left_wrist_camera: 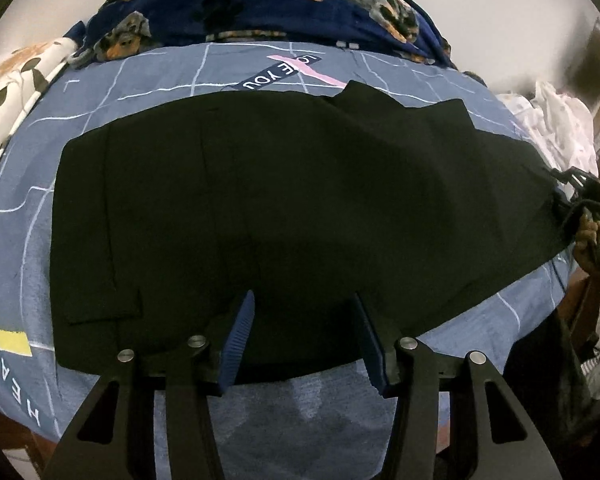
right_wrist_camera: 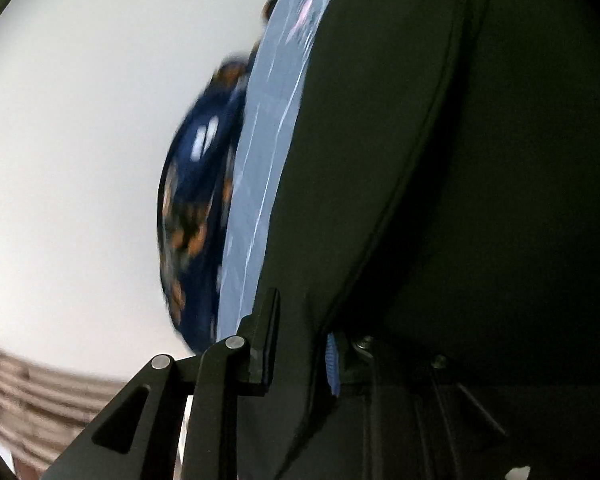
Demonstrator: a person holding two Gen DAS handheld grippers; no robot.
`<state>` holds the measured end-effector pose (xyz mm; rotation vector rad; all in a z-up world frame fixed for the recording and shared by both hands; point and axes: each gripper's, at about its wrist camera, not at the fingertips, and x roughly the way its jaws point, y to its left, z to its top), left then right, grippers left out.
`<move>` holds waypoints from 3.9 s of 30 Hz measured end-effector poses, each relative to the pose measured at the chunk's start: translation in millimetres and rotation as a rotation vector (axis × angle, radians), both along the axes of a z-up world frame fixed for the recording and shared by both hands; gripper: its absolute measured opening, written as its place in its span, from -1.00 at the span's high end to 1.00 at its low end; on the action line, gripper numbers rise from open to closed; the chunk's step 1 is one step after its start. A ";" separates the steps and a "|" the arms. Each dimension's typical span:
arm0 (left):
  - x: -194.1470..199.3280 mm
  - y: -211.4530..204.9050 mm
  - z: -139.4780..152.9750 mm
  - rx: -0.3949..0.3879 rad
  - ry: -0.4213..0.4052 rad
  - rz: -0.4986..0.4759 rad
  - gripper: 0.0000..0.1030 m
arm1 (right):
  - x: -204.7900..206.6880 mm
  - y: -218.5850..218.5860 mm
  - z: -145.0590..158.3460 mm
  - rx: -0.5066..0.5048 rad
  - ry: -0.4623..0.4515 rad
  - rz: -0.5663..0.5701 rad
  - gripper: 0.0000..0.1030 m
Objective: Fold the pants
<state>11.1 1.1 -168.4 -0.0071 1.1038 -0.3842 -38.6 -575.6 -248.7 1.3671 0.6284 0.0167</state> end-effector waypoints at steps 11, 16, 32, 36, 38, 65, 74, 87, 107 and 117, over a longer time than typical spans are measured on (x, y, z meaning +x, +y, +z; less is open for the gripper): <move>5.2 8.8 -0.5 -0.052 0.015 0.020 0.00 | -30.1 -16.8 34.9 -0.179 0.035 0.017 0.92; 8.1 18.0 -1.2 -0.114 0.039 0.032 0.00 | -78.1 -16.4 32.7 -0.176 0.086 0.012 0.92; 9.5 28.9 -2.6 -0.137 0.047 0.025 -0.06 | -124.6 -50.4 -11.7 -0.034 0.066 -0.128 0.81; 8.7 24.5 -2.3 -0.130 0.040 0.010 -0.22 | -141.3 -71.1 -15.5 0.018 0.039 -0.222 0.77; 7.4 19.7 -2.2 -0.111 0.030 -0.003 -0.30 | -147.1 -76.5 -18.3 0.034 0.030 -0.254 0.77; 4.5 20.5 -2.2 -0.121 0.030 -0.014 -0.42 | -150.1 -71.6 -2.1 -0.052 0.076 -0.183 0.53; 4.1 20.6 -2.2 -0.123 0.030 -0.014 -0.43 | -148.5 -66.6 -3.1 -0.133 0.162 -0.167 0.98; 6.4 22.7 -2.7 -0.143 0.036 -0.017 -0.52 | -147.5 -61.0 -0.8 -0.065 0.127 -0.160 0.77; 8.0 24.0 -4.2 -0.166 0.047 -0.012 -0.57 | -66.0 182.8 -8.1 0.113 0.136 0.416 0.33; 5.3 19.3 -3.8 -0.140 0.034 -0.036 -0.67 | -56.6 189.8 -5.1 0.050 0.126 0.409 0.65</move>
